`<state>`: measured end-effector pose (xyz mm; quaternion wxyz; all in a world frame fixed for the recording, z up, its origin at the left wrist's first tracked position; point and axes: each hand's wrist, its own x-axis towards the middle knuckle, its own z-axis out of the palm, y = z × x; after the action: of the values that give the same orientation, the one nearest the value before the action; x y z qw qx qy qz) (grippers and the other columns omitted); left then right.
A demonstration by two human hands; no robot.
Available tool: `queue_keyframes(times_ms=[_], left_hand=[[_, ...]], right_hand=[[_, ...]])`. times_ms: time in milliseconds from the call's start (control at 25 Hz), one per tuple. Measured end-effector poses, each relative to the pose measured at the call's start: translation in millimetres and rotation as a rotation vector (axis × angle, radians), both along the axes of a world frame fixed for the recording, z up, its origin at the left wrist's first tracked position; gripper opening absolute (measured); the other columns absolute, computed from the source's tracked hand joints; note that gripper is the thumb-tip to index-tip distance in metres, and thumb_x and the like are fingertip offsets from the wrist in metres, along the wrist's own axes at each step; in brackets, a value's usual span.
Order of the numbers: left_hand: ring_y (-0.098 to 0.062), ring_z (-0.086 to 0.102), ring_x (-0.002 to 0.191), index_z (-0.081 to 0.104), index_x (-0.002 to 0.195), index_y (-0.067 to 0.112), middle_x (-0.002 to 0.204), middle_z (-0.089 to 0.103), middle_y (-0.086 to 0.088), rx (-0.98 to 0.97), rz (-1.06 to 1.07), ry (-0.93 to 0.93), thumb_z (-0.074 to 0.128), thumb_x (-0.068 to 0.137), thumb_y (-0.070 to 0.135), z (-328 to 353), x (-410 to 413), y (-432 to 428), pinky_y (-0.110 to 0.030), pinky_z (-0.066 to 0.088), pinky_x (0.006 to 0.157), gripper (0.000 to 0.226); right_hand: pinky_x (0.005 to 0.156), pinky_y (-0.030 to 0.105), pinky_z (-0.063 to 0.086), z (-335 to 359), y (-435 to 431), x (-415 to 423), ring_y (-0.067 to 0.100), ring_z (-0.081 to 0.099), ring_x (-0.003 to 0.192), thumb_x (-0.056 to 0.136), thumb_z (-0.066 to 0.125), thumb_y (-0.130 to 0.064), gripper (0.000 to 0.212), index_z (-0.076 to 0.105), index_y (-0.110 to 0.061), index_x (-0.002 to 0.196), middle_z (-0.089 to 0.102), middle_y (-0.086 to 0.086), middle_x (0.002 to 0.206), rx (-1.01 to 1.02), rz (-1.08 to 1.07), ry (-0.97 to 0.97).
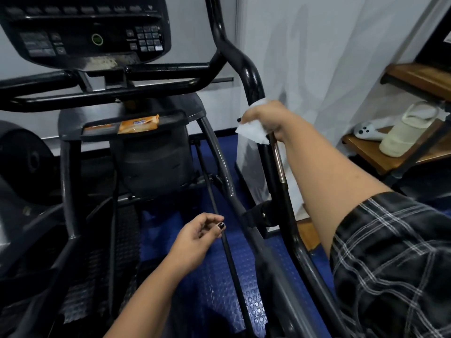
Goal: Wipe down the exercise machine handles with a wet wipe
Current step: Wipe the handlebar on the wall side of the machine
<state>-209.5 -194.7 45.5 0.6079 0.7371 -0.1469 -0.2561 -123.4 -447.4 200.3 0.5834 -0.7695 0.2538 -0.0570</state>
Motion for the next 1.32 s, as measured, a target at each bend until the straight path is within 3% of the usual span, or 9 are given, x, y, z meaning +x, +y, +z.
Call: queue_keyframes(times_ms=[120,240,360,440,560,760,920,1120,1320], left_hand=[[-0.025,0.068,0.100,0.065,0.108,0.018,0.108,0.070,-0.014,0.009,-0.011,-0.007,0.059,0.096,0.012,2,-1,1,-0.022,0.054,0.087,0.016],[-0.023,0.069,0.099,0.065,0.109,0.017,0.107,0.071,-0.010,0.006,-0.002,-0.011,0.058,0.096,0.011,4,4,4,-0.020,0.054,0.085,0.016],[-0.016,0.070,0.097,0.065,0.110,0.018,0.104,0.072,-0.005,0.006,-0.006,-0.012,0.057,0.097,0.011,4,11,4,-0.017,0.053,0.081,0.017],[-0.013,0.070,0.097,0.065,0.110,0.018,0.104,0.072,-0.004,0.003,-0.017,-0.021,0.056,0.097,0.010,1,16,3,-0.019,0.053,0.083,0.017],[-0.009,0.070,0.095,0.065,0.109,0.018,0.104,0.071,-0.005,-0.015,-0.036,-0.019,0.055,0.097,0.008,0,23,0,-0.019,0.053,0.084,0.018],[-0.012,0.070,0.095,0.066,0.107,0.022,0.103,0.072,-0.002,-0.010,-0.066,-0.036,0.056,0.098,0.012,5,40,-6,-0.022,0.052,0.084,0.017],[-0.007,0.070,0.094,0.065,0.109,0.021,0.104,0.072,-0.001,0.000,-0.080,-0.046,0.054,0.099,0.014,16,61,-10,-0.015,0.050,0.075,0.017],[-0.010,0.070,0.093,0.065,0.109,0.023,0.102,0.073,-0.002,-0.006,-0.093,-0.075,0.054,0.099,0.015,29,88,-16,-0.012,0.049,0.071,0.017],[-0.010,0.070,0.094,0.065,0.109,0.024,0.103,0.074,-0.002,-0.010,-0.099,-0.078,0.055,0.098,0.016,36,107,-18,-0.012,0.049,0.072,0.017]], right_hand=[[0.047,0.036,0.052,-17,-11,-7,0.032,0.062,0.048,0.075,0.075,-0.022,0.048,0.059,0.005,0.111,0.066,0.022,0.079,0.225,0.092,-0.019],[0.054,0.032,0.053,-36,-8,-16,0.031,0.070,0.066,0.065,0.081,-0.054,0.070,0.064,-0.006,0.113,0.072,0.013,0.088,0.189,0.004,-0.059],[0.071,0.031,0.057,-57,-1,-34,0.020,0.072,0.084,0.075,0.069,-0.065,0.050,0.068,-0.021,0.101,0.074,0.004,0.093,0.005,-0.077,-0.121],[0.081,0.034,0.056,-75,4,-52,0.018,0.070,0.089,0.078,0.061,-0.069,0.051,0.069,-0.023,0.100,0.073,0.001,0.094,-0.091,-0.101,-0.150],[0.069,0.028,0.048,-94,11,-80,0.015,0.062,0.080,0.092,0.050,-0.059,0.041,0.060,-0.020,0.092,0.064,0.000,0.086,-0.218,-0.126,-0.136],[0.061,0.035,0.043,-107,23,-109,0.021,0.056,0.072,0.089,0.049,-0.057,0.048,0.043,-0.012,0.102,0.054,0.001,0.075,-0.387,-0.130,-0.086],[0.066,0.032,0.044,-108,33,-110,0.023,0.059,0.082,0.091,0.065,-0.038,0.043,0.041,-0.012,0.115,0.057,0.000,0.091,-0.556,-0.166,-0.027],[0.072,0.031,0.039,-81,37,-73,0.032,0.062,0.098,0.086,0.069,-0.017,0.050,0.037,-0.008,0.124,0.059,0.010,0.109,-0.823,-0.240,0.085],[0.074,0.038,0.047,-27,33,-3,0.037,0.063,0.097,0.085,0.067,-0.014,0.043,0.040,-0.006,0.117,0.064,0.013,0.107,-0.831,-0.319,0.049]])
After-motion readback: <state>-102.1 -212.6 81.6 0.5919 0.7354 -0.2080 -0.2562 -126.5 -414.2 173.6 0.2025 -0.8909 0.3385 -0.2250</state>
